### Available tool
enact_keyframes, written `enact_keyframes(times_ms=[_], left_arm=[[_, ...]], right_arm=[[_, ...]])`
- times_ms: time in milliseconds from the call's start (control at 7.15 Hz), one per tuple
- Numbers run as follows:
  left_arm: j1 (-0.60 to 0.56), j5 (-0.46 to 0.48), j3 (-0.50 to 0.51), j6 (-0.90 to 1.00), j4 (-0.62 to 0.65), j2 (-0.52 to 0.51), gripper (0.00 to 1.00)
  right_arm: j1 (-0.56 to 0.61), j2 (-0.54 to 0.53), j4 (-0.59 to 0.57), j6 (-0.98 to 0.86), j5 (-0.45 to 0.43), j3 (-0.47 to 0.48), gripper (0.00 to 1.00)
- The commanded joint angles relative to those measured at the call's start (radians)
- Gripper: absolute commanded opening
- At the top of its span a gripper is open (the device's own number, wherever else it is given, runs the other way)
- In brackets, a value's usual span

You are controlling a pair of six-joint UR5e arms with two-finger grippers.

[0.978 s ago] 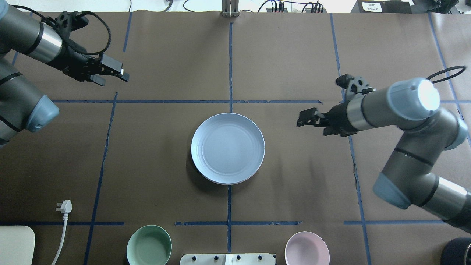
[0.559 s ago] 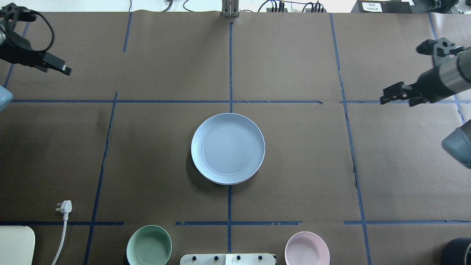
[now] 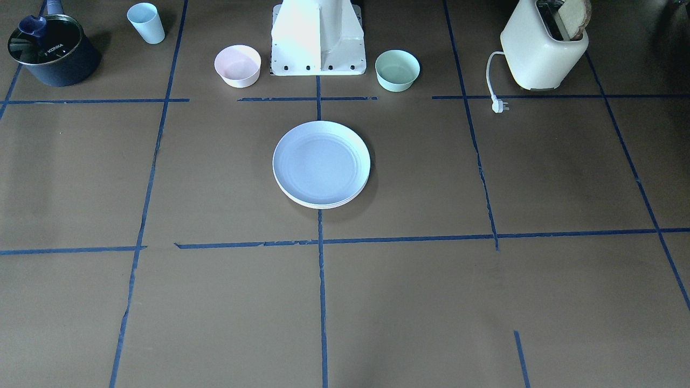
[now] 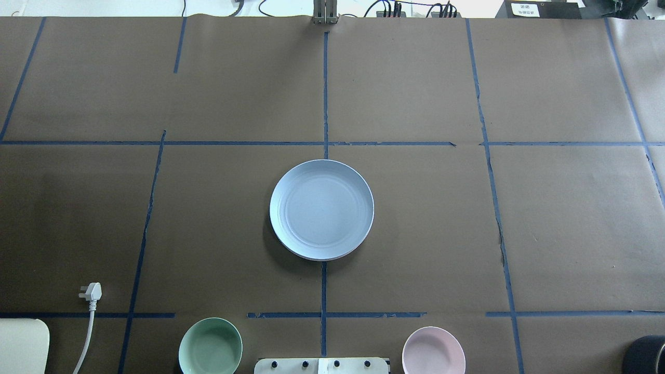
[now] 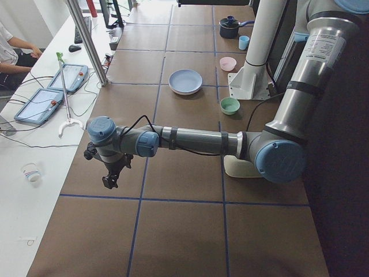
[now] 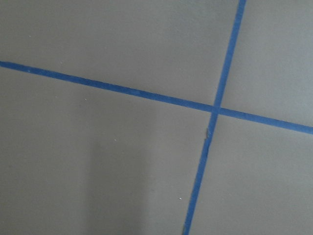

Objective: Stack three plates with pink and blue

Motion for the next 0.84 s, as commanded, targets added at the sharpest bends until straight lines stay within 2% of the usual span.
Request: enact_keyframes(times_ms=[0, 140, 280, 419, 699], left_arm=[[-0.022, -0.014, -0.028, 0.032, 0.183, 0.015, 1.0], [-0.024, -0.013, -0.071, 0.018, 0.203, 0.031, 1.0], [-0.025, -0.014, -0.169, -0.032, 0.218, 0.097, 1.0], [-0.024, -0.017, -0.337, -0.103, 0.215, 0.236, 1.0], [-0.024, -0.019, -0.363, -0.11, 0.207, 0.263, 1.0]], right_arm=[[0.041, 0.0, -0.029, -0.09, -0.009, -0.034, 1.0], [0.041, -0.002, -0.028, -0.077, -0.008, -0.021, 1.0], [0.041, -0.005, -0.026, -0.071, -0.008, -0.023, 1.0], [0.041, -0.005, -0.025, -0.063, -0.007, -0.021, 1.0], [0.041, -0.011, -0.023, -0.06, -0.01, -0.023, 1.0]])
